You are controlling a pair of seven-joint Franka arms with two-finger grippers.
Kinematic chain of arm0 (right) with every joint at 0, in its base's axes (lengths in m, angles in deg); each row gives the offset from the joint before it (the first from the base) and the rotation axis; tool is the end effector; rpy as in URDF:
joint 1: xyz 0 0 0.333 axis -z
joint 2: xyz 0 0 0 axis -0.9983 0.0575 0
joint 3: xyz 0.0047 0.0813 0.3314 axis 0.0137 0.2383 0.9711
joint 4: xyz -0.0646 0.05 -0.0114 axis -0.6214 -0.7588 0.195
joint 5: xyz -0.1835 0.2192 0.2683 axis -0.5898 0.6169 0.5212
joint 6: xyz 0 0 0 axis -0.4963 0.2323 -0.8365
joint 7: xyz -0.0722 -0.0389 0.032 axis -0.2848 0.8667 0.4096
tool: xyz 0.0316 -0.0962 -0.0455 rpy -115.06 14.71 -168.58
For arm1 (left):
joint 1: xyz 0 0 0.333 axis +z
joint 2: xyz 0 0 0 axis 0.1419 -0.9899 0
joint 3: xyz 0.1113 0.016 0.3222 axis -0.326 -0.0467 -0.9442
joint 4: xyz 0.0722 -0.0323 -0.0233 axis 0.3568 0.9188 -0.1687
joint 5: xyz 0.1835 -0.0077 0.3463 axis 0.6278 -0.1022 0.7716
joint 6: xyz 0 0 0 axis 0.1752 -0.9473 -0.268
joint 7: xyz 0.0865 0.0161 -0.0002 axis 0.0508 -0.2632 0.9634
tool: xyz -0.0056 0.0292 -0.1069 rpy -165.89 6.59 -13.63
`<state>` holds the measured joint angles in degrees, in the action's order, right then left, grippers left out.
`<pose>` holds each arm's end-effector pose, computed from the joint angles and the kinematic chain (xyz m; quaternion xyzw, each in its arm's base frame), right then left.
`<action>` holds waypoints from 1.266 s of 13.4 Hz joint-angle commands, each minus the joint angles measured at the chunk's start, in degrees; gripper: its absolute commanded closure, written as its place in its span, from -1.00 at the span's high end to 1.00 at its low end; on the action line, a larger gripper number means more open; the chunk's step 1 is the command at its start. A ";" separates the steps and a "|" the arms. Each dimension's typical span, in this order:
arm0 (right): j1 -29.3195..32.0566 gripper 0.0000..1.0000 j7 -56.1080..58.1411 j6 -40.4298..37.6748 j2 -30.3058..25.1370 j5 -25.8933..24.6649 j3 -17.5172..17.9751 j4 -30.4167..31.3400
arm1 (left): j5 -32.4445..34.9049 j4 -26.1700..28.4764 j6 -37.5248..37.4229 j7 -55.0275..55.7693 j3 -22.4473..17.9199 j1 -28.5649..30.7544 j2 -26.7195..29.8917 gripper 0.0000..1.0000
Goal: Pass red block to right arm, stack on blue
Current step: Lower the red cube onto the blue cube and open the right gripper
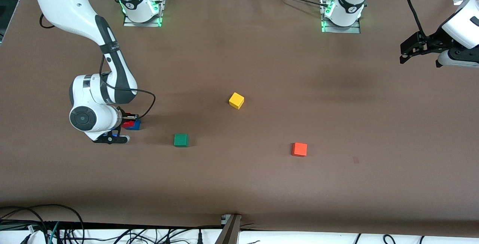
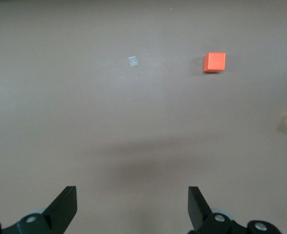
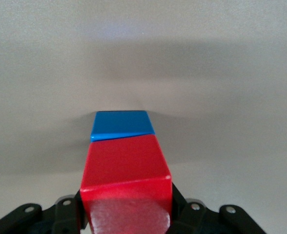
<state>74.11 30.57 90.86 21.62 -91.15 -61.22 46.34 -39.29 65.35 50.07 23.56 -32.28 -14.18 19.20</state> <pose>0.6540 0.0748 0.2409 0.9876 -0.0061 -0.1383 0.0741 0.5470 -0.0414 0.6639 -0.9986 0.0513 0.0036 0.0089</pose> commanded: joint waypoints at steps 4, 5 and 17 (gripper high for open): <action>-0.59 1.00 -0.39 -0.59 -0.62 -1.65 -0.14 -3.08 | -0.66 -1.02 -0.07 -0.02 -0.64 1.10 -0.23 1.00; -0.50 1.00 -0.04 -0.59 -0.79 -1.65 -0.14 -3.88 | -0.75 -1.02 -0.25 -0.10 -0.55 1.10 -0.32 1.00; 1.34 1.00 16.82 -25.87 -8.88 -0.59 -0.76 -22.85 | -0.31 -2.07 -0.16 0.33 -0.72 1.19 -0.50 1.00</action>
<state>74.52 44.00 70.01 12.76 -91.79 -62.11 27.81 -39.29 64.75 50.16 23.57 -33.05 -13.25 19.07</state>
